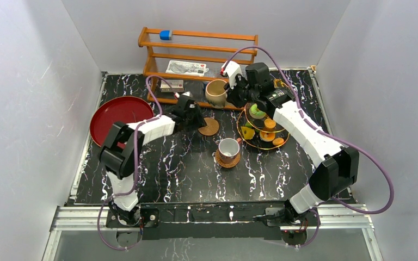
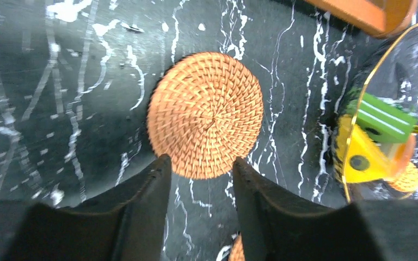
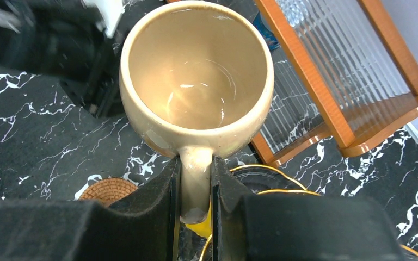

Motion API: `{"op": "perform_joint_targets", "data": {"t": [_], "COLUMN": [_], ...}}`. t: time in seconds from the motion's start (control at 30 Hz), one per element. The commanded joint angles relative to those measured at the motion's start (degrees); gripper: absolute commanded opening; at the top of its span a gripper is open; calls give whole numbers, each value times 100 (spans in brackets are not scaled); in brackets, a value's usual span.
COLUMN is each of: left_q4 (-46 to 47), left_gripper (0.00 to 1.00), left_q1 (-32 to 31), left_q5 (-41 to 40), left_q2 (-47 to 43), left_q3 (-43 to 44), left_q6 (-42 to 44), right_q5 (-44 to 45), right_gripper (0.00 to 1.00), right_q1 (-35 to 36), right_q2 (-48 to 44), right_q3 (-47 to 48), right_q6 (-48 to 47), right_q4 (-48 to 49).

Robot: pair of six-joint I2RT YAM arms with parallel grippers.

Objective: Serve the afternoon tea
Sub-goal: Move the coaster to the center of the board, then place the cup on the coaster.

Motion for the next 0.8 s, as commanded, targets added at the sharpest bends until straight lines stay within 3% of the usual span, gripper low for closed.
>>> {"op": "perform_joint_targets", "data": {"t": [0.0,0.2,0.43,0.6,0.77], "left_q4": [-554,-784,-1144,-1446,-1558], "left_gripper": [48,57,68,70,71], "left_q1": [269,537,872,905,903], "left_q5": [201,221,-115,224,565], "left_q2": [-1053,-2096,-3286,-3568,-4034], "left_q3": [-99,-477,-776,-712,-758], "left_q6": [28,63,806,1030,1998], "right_q5": [-257,-407,-596,-685,-843], "right_gripper": [0,0,0,0,0], "right_q1": [-14,19,159,232,234], "right_q2": [-255,-106,261,631,860], "right_q3": [29,-183,-401,-526,-699], "right_q6": [125,208,161,205,209], "right_q4": [984,1172,1454,1692,1941]}}
